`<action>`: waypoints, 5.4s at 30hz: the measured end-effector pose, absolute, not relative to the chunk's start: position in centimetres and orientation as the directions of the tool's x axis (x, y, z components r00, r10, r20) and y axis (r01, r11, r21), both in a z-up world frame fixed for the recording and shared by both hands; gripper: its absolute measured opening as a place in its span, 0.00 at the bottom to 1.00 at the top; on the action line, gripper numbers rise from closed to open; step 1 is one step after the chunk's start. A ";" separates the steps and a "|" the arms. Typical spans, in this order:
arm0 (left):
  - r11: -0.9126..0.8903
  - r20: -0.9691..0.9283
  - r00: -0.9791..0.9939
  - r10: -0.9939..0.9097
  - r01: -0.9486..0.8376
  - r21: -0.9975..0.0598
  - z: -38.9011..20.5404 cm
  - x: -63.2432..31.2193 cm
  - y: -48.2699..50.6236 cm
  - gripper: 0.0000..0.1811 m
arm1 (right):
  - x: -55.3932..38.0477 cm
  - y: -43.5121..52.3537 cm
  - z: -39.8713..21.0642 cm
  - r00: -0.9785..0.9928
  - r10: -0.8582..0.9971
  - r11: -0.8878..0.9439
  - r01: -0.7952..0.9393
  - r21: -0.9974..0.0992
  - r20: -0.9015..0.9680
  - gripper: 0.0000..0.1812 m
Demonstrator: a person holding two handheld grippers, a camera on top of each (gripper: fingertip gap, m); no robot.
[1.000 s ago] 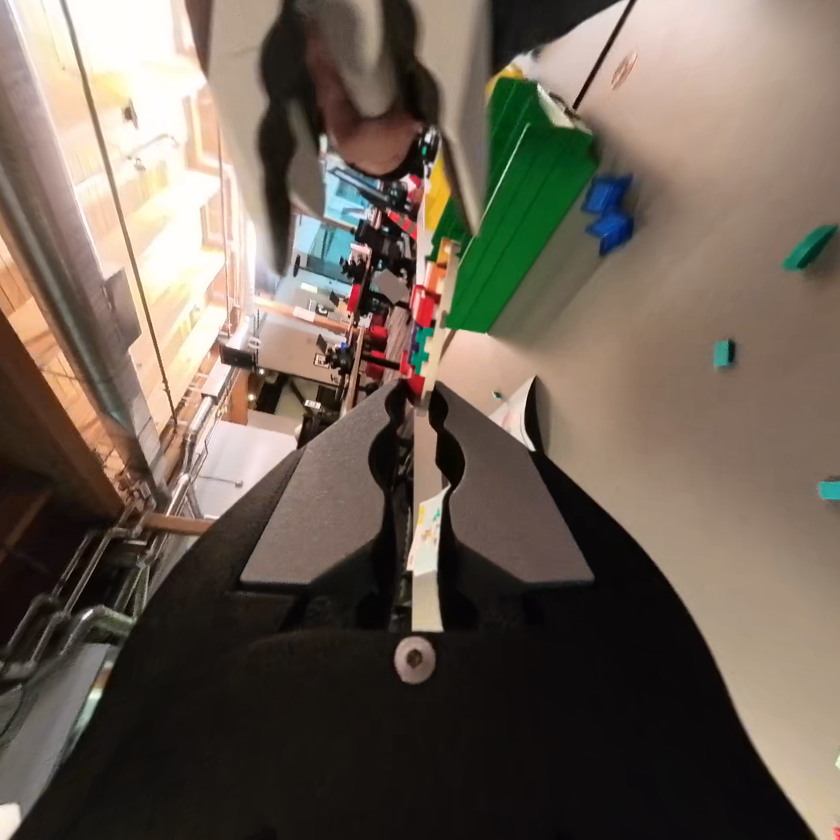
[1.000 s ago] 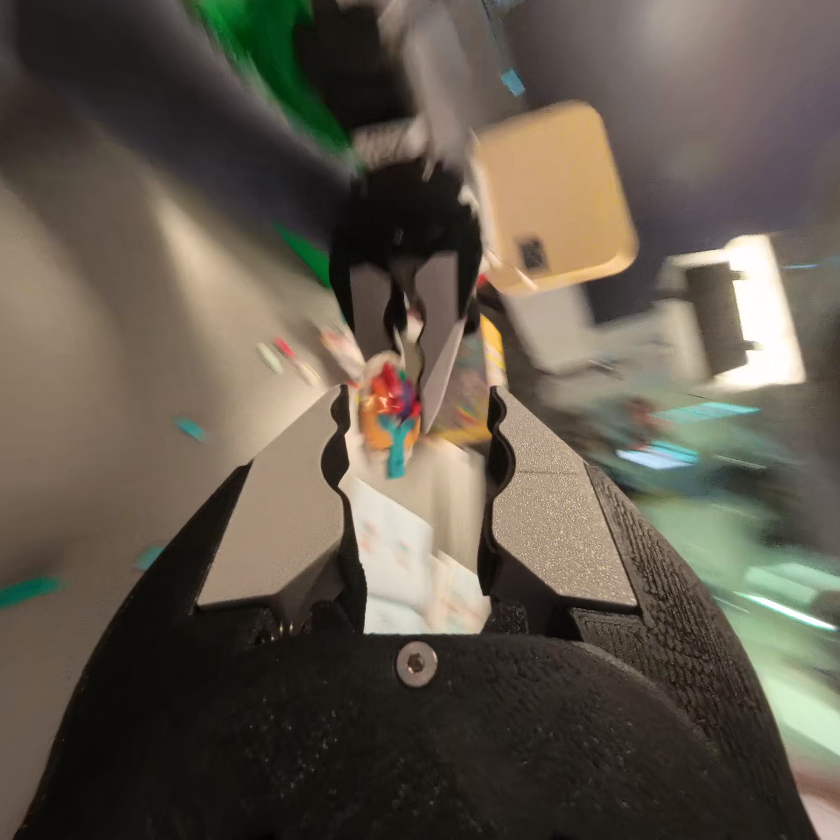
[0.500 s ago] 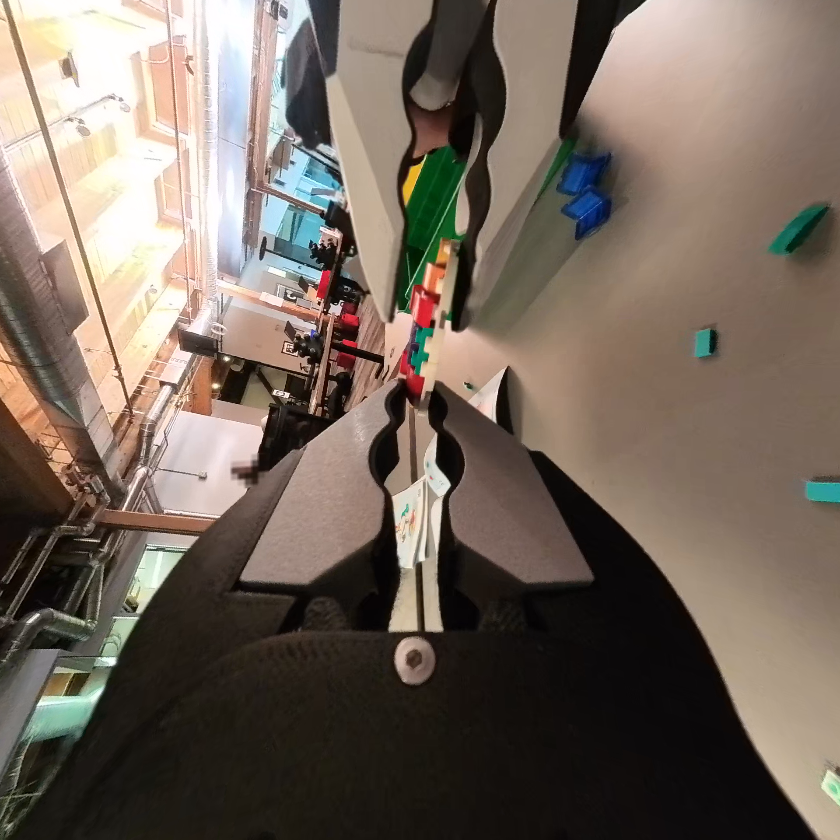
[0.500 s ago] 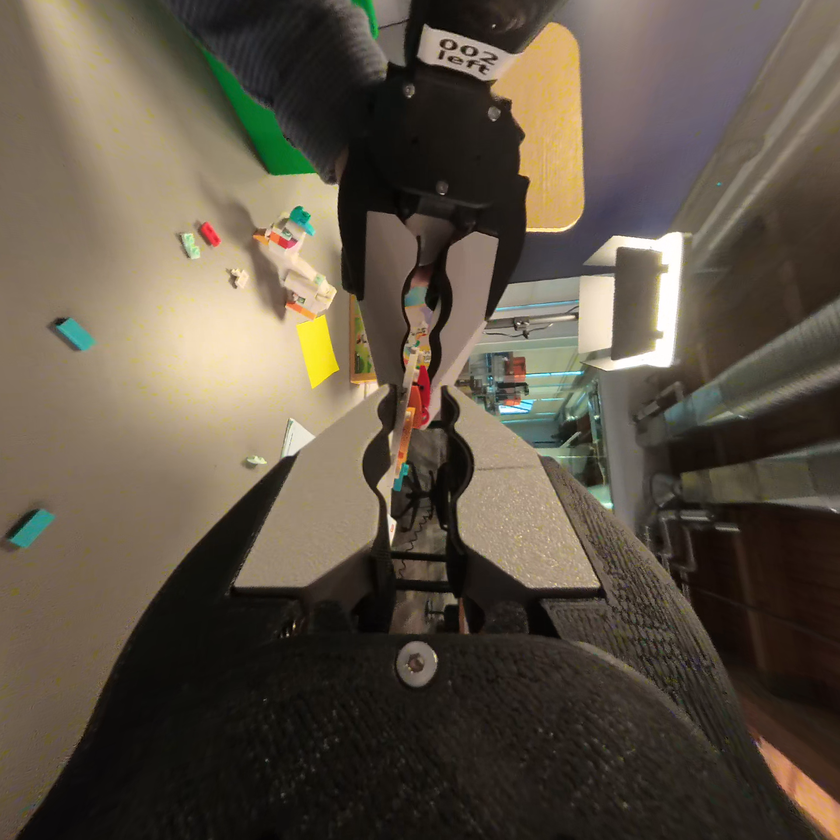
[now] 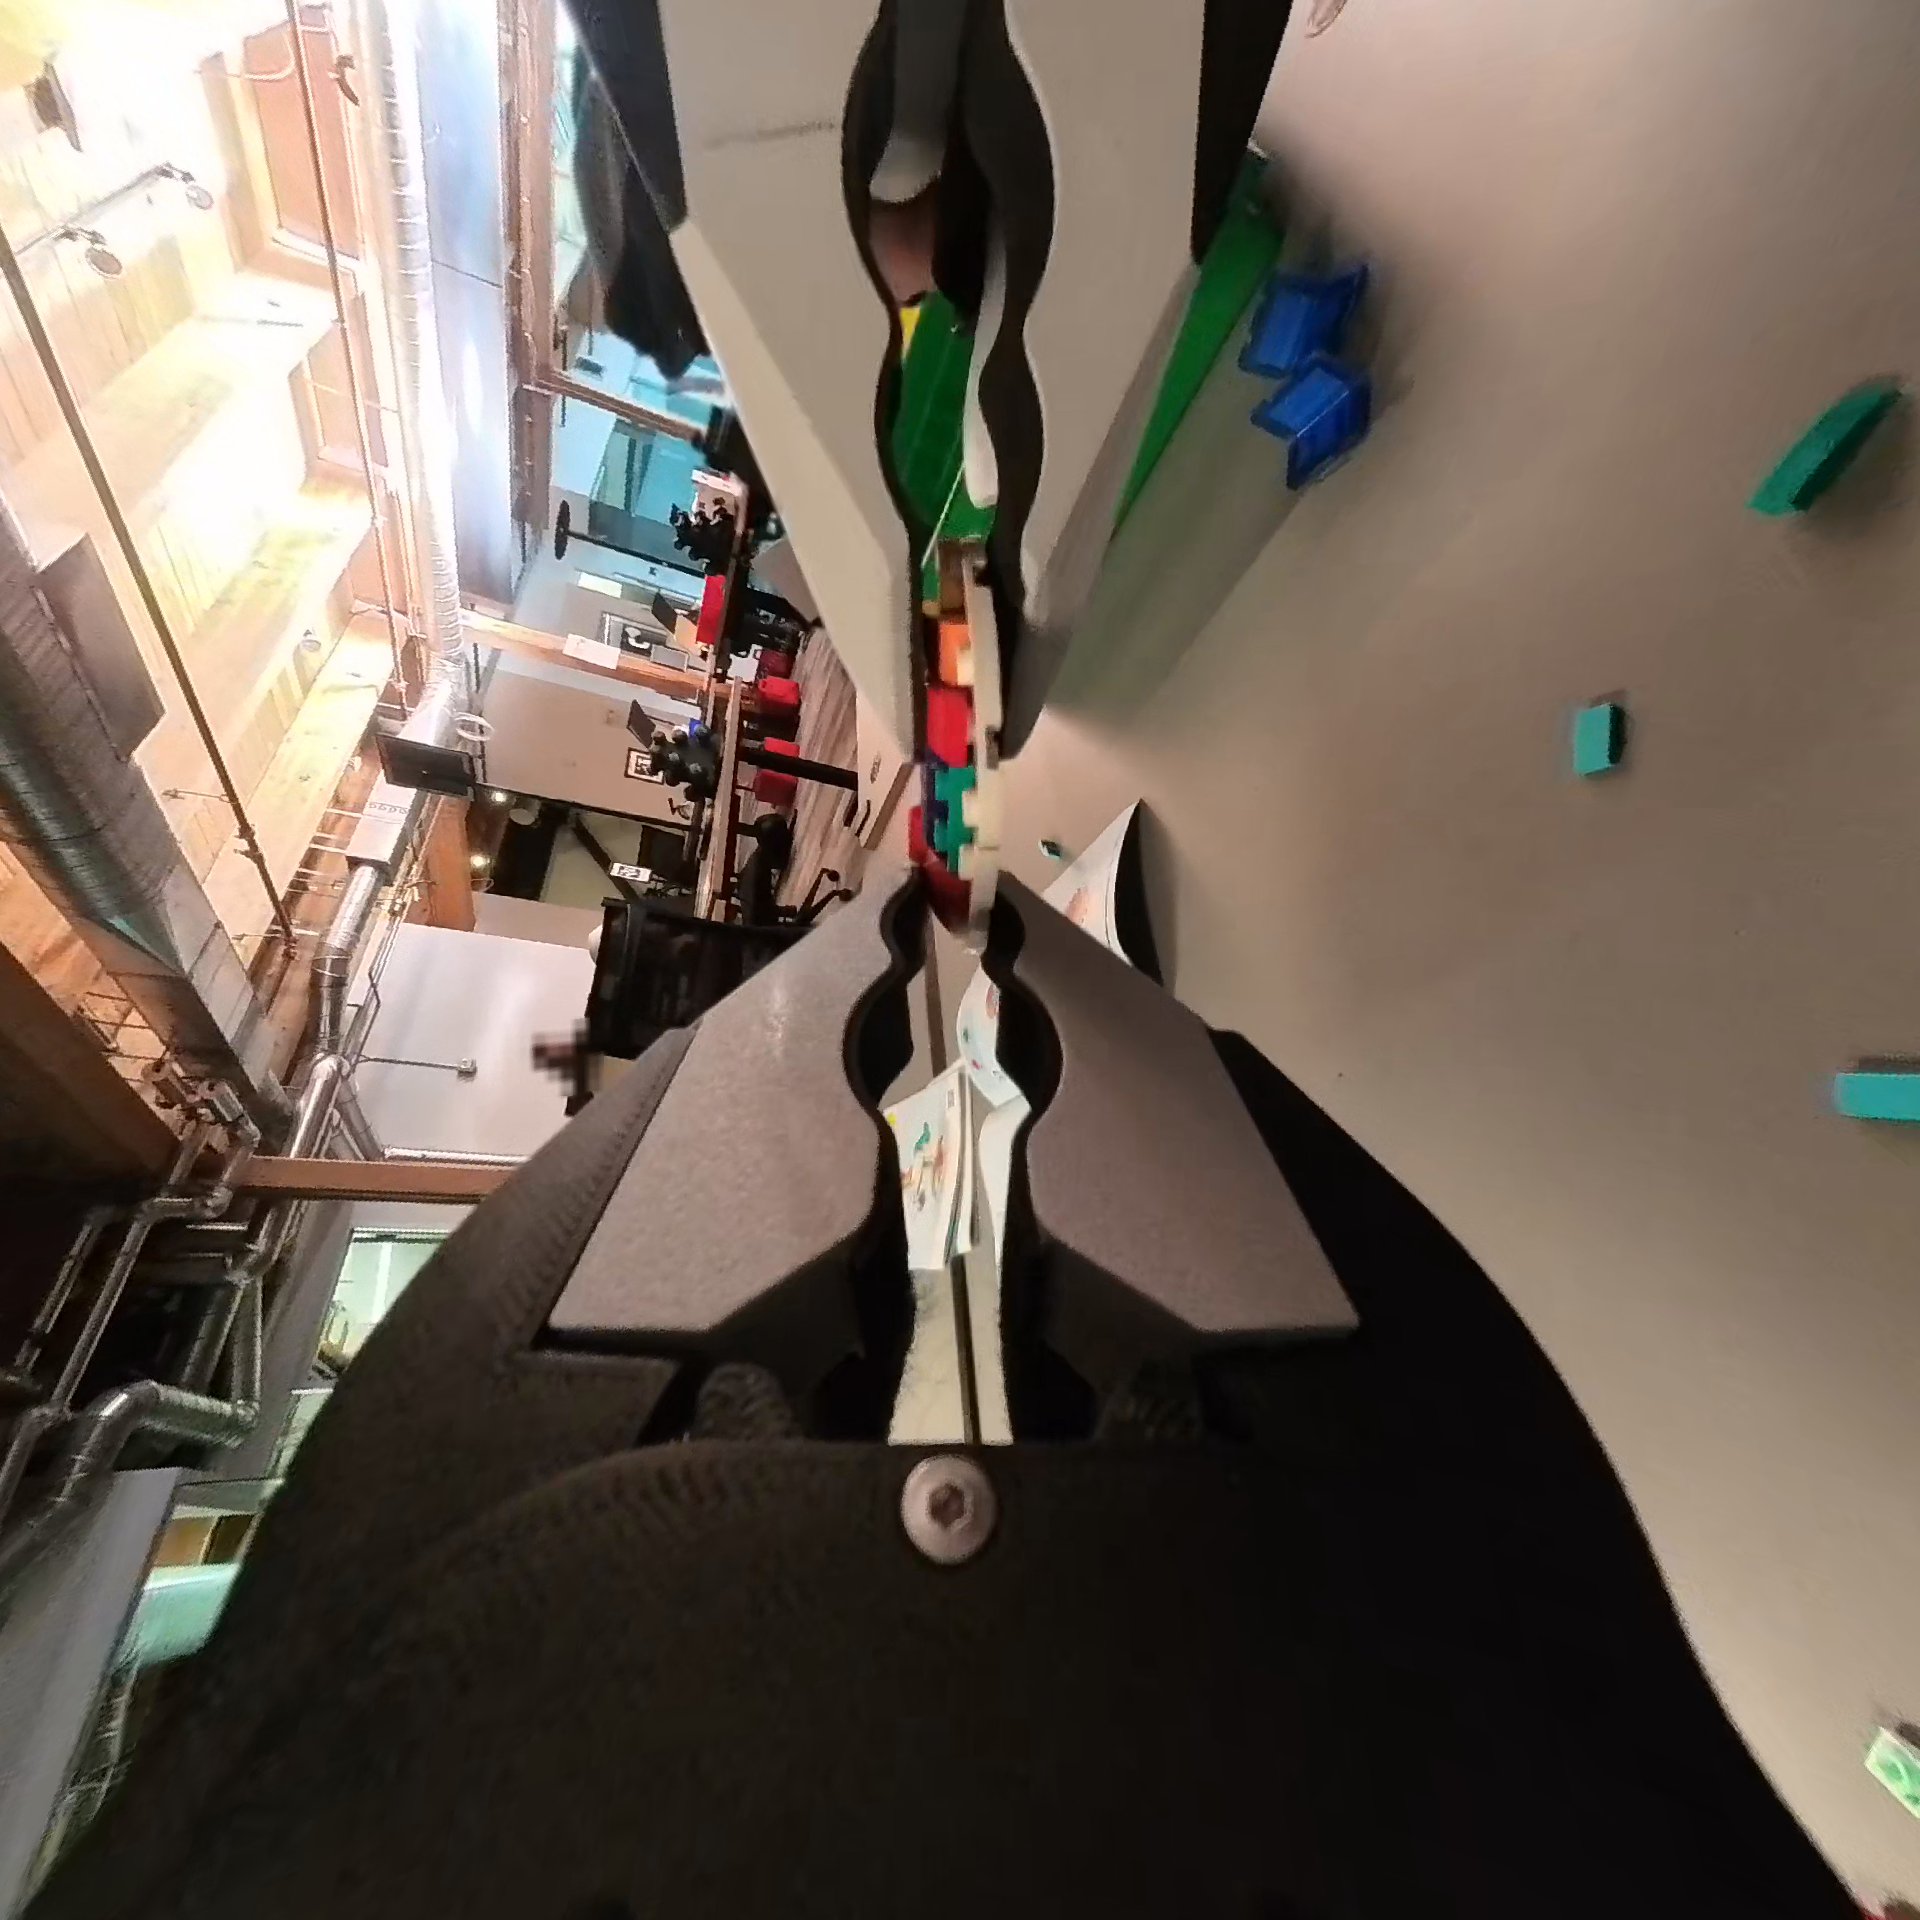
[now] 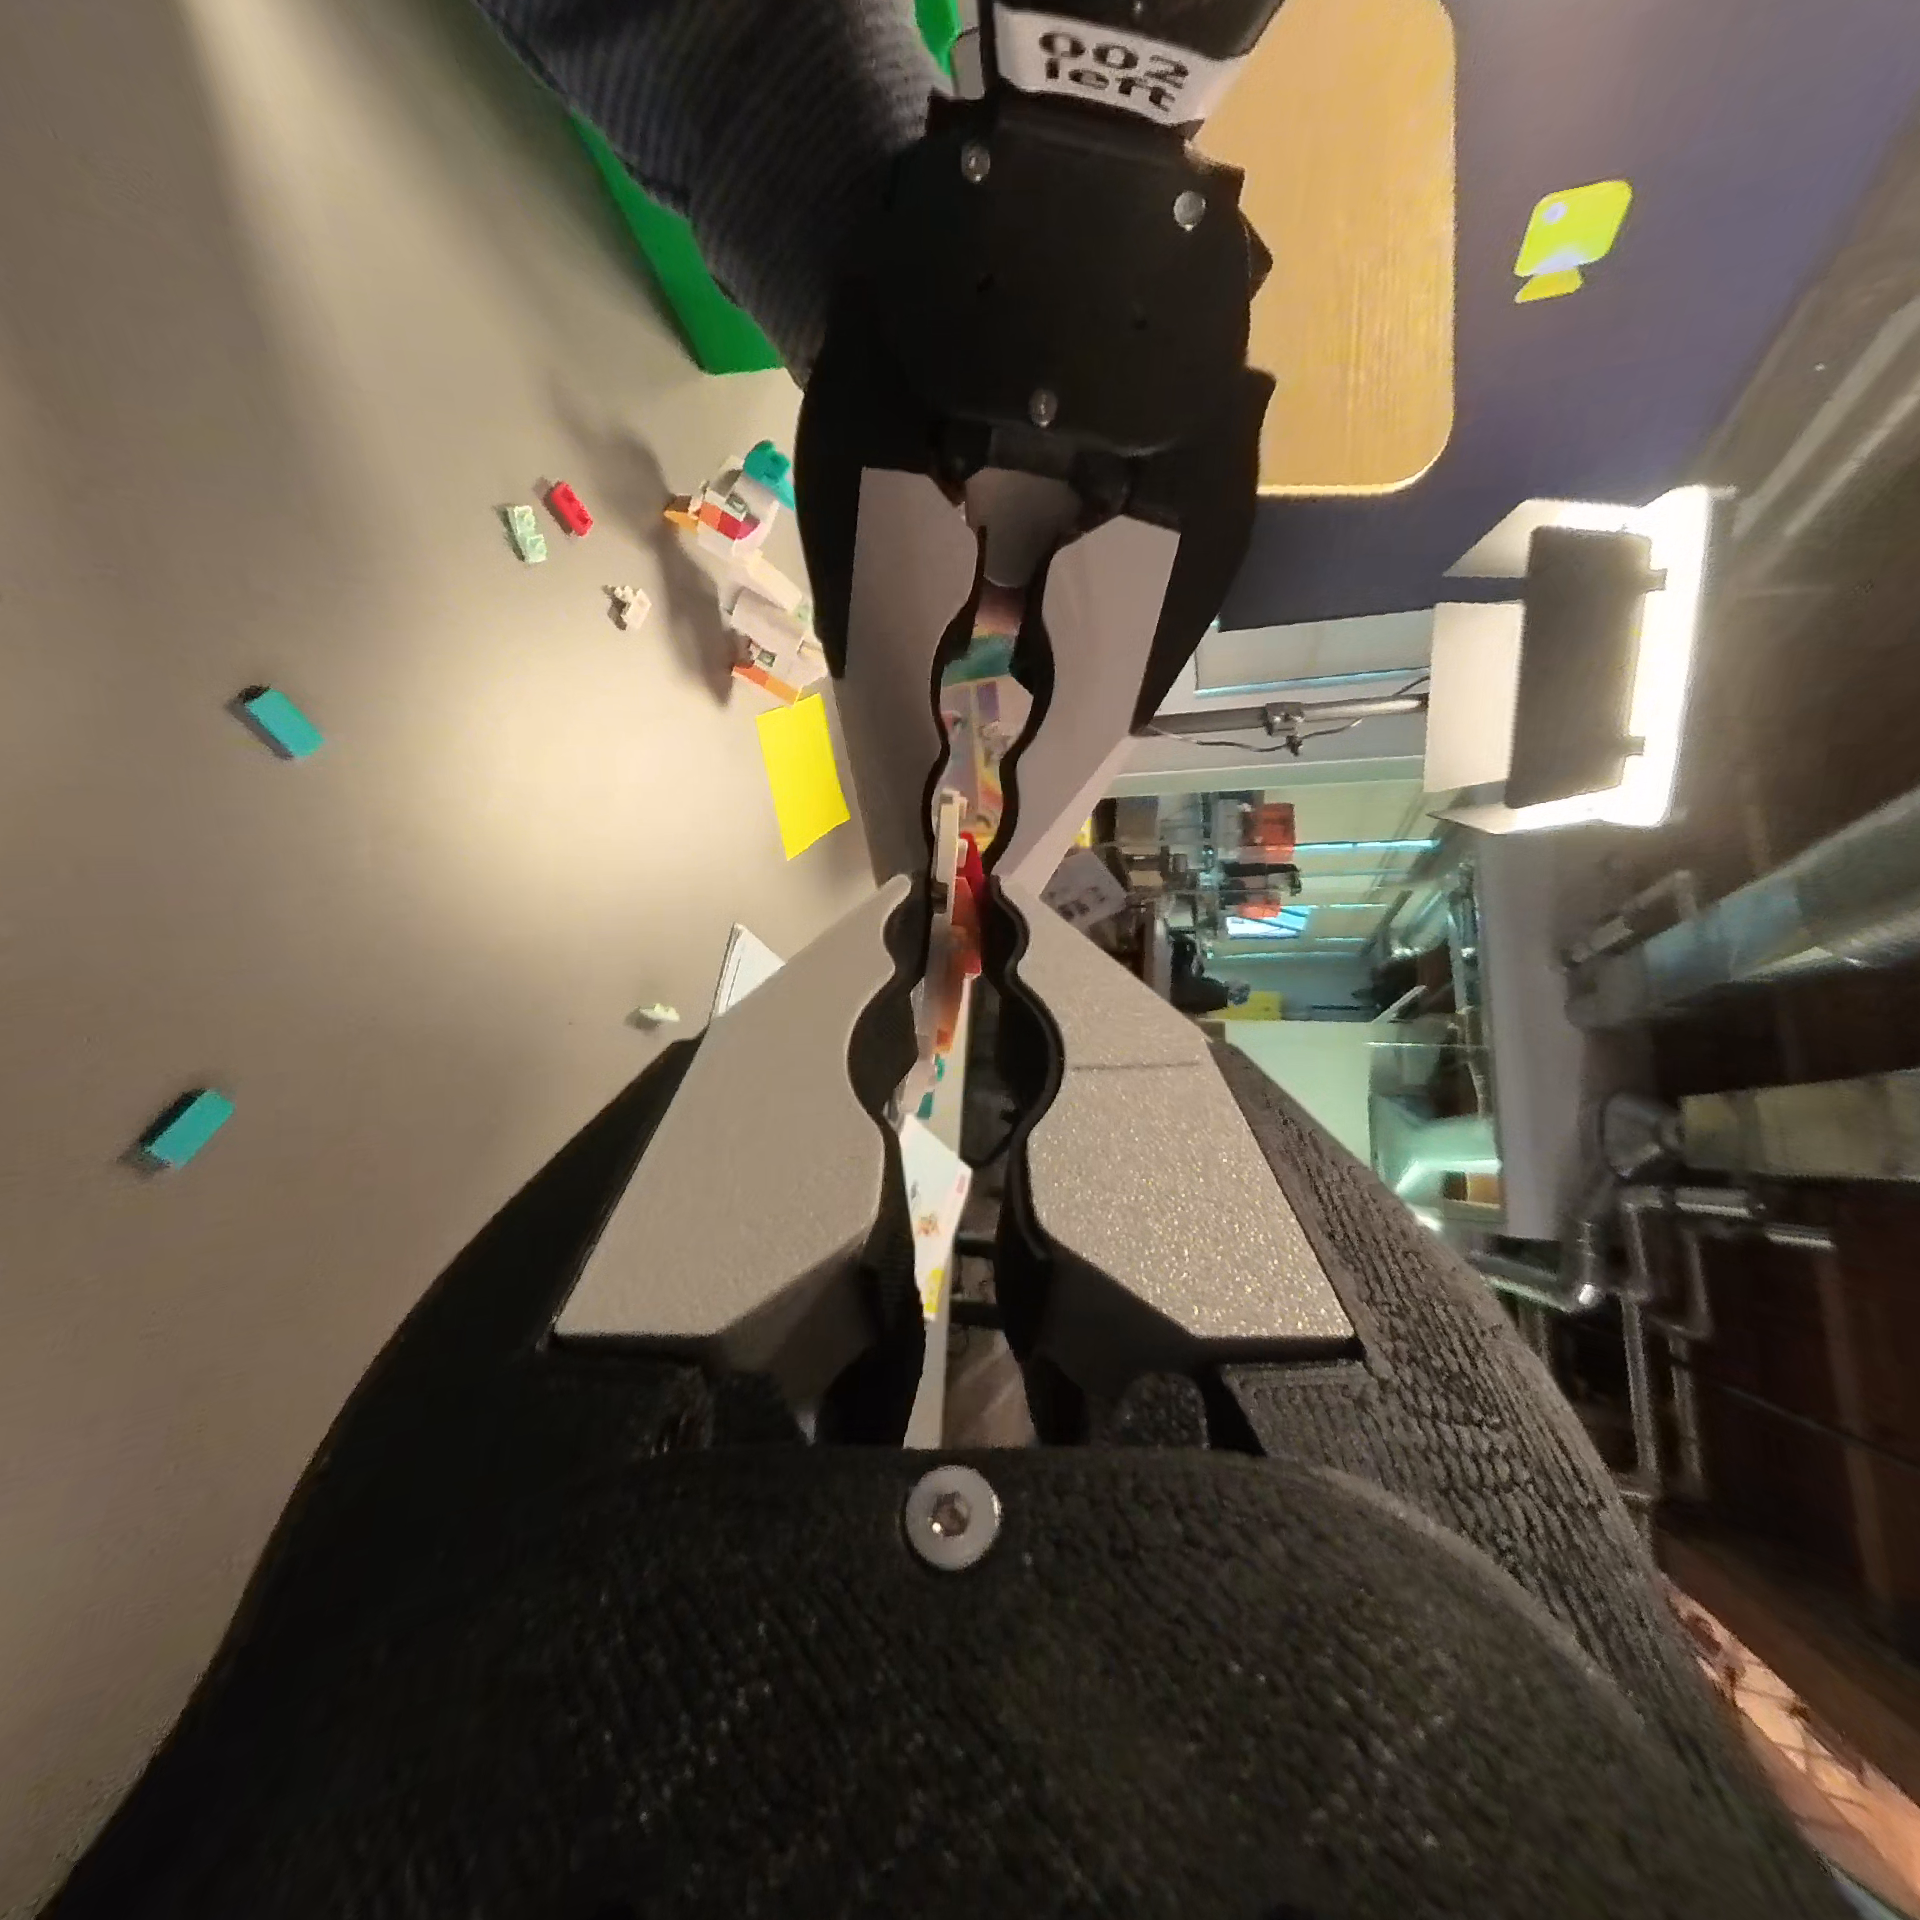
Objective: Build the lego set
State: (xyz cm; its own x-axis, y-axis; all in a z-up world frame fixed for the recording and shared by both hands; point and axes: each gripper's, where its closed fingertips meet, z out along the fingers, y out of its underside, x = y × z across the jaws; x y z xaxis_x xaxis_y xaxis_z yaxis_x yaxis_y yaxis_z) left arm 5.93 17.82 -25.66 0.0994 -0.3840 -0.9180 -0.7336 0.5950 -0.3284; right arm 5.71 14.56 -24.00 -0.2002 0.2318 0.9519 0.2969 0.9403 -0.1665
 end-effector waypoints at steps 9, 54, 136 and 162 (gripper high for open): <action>0.545 -0.872 0.132 -0.471 -0.734 -0.405 -28.1 6.1 18.8 0.04 | 5.8 15.7 -25.9 -0.238 0.369 0.906 0.309 -0.291 0.898 0.04; 0.362 -0.971 0.109 -0.212 -0.914 -0.182 -32.3 6.0 20.4 0.05 | 5.8 19.7 -31.5 -0.113 0.194 0.901 0.413 -0.131 0.974 0.10; 0.200 -0.600 0.656 -0.458 -0.582 -0.788 -31.4 6.4 20.1 0.23 | 20.4 31.0 -25.6 0.888 0.374 0.393 0.108 -0.913 0.266 0.38; -0.059 -0.521 0.417 -0.745 -0.818 -0.572 -39.7 10.3 35.7 0.00 | 18.4 38.8 -26.9 0.841 0.469 0.392 0.077 -0.917 0.271 0.26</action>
State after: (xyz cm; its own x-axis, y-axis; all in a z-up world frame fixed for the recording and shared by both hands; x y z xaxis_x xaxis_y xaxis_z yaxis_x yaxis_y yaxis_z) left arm 10.32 35.70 -39.74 0.4175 -0.7447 -0.5207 -0.8184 -0.0592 -0.5715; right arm 18.38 38.80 -26.94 0.8407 0.4689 0.2707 0.0768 0.3916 -0.9169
